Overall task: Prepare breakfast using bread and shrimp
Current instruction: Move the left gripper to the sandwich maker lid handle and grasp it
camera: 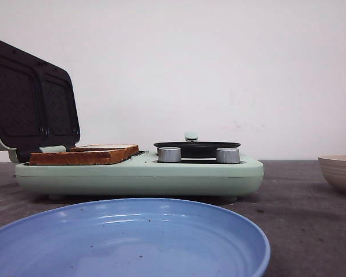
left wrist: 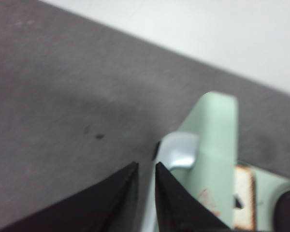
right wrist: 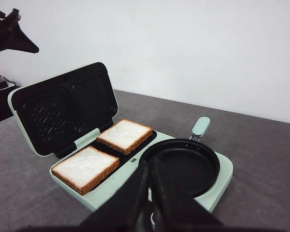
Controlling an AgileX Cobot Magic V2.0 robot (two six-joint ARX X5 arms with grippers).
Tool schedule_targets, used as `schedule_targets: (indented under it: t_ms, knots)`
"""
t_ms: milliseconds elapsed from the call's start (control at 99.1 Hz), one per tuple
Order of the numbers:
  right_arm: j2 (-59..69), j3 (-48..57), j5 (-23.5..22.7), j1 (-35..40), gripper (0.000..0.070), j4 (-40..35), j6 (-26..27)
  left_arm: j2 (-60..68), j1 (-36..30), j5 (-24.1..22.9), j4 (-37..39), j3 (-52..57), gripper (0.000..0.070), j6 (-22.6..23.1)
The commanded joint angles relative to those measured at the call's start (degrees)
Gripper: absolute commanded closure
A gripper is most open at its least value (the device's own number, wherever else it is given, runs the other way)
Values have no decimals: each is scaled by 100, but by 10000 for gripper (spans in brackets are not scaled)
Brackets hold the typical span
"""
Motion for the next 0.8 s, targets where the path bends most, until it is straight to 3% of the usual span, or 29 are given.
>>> schedule_targets:
  t_ms: [0,141,252,343,494,686,787]
  knots:
    - [11,15,-4,35,700,57,101,313,17,-76,-393,323,685,229]
    - [11,15,-4,35,700,-22,101,769,37,-46,-1178,664,646,212]
    - [11,15,-2,35,700,-98,96,920,72,-26,-1268,671,425,208]
    - [11,15,-2,35,700,-142,94,944,72,81,-1191,671,340,192]
    - [11,15,0,35,700,-140,94,960,72,179,-1054,671,343,164]
    - [13,15,4,35,700,-140,94,1117,72,852,-1051,671,348,164]
    - [13,15,4,35,700,-142,101,1233,68,966,-1097,671,348,164]
